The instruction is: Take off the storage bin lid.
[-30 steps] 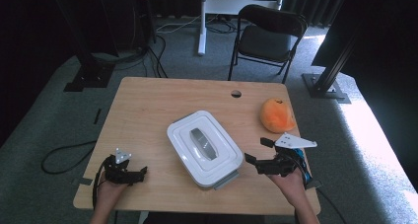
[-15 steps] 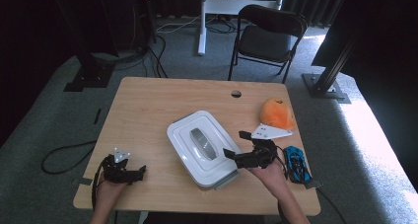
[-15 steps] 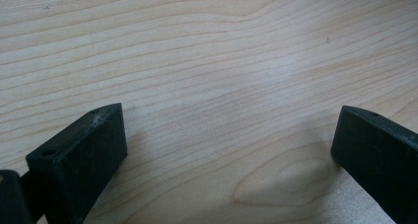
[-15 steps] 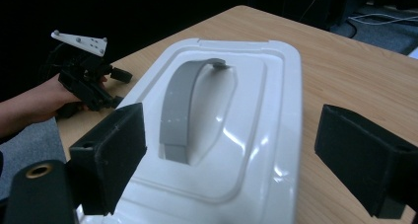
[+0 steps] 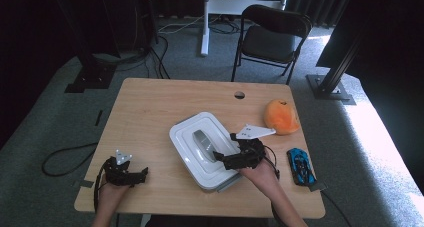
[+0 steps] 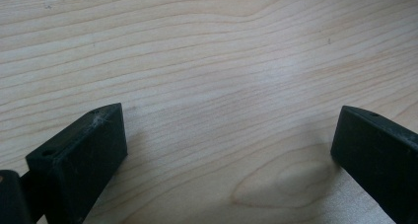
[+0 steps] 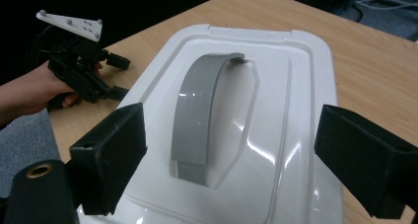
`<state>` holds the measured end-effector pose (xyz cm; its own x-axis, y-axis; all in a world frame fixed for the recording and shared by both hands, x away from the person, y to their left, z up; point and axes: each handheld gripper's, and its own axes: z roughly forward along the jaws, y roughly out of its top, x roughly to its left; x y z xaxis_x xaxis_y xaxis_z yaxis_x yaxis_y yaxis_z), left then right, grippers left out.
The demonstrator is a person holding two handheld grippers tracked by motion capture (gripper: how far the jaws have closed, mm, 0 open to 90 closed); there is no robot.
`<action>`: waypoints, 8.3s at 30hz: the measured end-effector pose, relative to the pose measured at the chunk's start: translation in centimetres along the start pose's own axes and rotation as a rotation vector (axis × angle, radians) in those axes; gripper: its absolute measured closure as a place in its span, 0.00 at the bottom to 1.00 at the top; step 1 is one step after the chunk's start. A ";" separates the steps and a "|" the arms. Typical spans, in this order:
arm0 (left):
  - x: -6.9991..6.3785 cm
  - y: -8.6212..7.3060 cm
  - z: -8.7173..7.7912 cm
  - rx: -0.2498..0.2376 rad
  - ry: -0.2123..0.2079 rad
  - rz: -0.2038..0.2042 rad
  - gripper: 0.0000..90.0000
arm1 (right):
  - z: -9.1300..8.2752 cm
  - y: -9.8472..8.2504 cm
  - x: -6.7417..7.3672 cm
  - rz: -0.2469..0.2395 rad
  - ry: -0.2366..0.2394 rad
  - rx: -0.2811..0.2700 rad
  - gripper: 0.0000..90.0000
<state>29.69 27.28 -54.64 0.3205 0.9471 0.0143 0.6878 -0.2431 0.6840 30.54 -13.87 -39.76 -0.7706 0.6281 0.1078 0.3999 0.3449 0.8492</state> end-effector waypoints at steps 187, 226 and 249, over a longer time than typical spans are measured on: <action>0.0 0.0 0.0 -0.001 0.001 -0.003 0.01 | 12.7 -1.3 -15.1 0.237 -0.406 0.116 0.74; 0.0 0.0 0.0 -0.001 0.001 -0.003 0.01 | 11.5 -3.3 -14.4 0.281 -0.294 0.119 0.37; 0.0 0.0 0.0 0.000 0.001 -0.002 0.01 | 5.9 -2.7 -14.7 0.244 -0.269 0.059 0.15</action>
<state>29.65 27.27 -54.64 0.3184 0.9479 0.0140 0.6884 -0.2413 0.6841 43.70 -19.93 -46.67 -0.4944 0.8550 0.1568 0.5895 0.1972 0.7833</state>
